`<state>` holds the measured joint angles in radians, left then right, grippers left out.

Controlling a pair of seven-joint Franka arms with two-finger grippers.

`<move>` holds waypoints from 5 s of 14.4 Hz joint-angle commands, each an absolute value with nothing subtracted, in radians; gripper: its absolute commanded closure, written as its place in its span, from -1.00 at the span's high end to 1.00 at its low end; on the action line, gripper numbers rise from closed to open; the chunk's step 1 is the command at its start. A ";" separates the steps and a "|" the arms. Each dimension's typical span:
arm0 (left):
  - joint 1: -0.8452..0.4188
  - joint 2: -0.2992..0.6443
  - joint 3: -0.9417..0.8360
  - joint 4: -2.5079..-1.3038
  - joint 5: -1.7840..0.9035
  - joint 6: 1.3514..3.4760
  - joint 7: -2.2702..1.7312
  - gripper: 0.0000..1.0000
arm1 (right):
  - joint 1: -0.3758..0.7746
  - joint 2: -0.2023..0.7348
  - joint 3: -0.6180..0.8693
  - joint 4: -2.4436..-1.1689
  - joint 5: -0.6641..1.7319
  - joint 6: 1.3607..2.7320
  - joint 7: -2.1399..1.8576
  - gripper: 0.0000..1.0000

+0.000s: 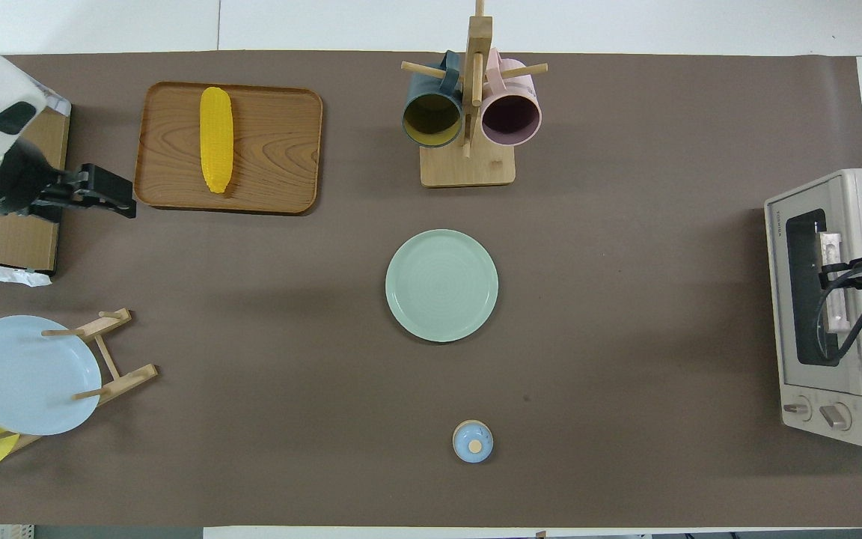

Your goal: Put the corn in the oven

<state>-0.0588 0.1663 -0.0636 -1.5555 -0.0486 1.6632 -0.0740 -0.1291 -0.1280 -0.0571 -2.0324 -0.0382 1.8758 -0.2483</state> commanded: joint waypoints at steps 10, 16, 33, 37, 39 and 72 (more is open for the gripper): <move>-0.127 0.820 -0.051 -1.089 -0.020 2.008 0.021 1.00 | -0.196 -0.084 -0.052 -2.054 -0.095 1.950 -0.331 -1.00; -0.123 0.838 -0.049 -1.132 0.024 2.104 0.025 1.00 | -0.152 -0.068 -0.051 -2.112 -0.080 2.028 -0.293 -1.00; -0.274 0.393 -0.055 -1.529 -0.054 1.927 -0.256 -1.00 | -0.008 0.136 -0.034 -2.189 -0.034 2.358 -0.137 -1.00; -0.495 0.276 -0.055 -1.757 -0.058 2.056 -0.495 -1.00 | -0.005 0.178 -0.031 -2.186 0.020 2.387 -0.135 -1.00; -0.564 0.279 -0.057 -1.799 -0.078 2.155 -0.557 -1.00 | 0.020 0.183 -0.031 -2.175 0.021 2.384 -0.124 -1.00; -0.077 0.045 -0.046 -1.505 0.008 1.505 -0.066 1.00 | 0.704 0.537 -0.021 -1.606 -0.003 2.258 0.770 0.49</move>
<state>-0.0771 0.0991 -0.0369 -1.4962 -0.0181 1.5594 -0.0558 0.7094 0.6057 -0.0260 -1.4893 0.0059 2.2092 0.7785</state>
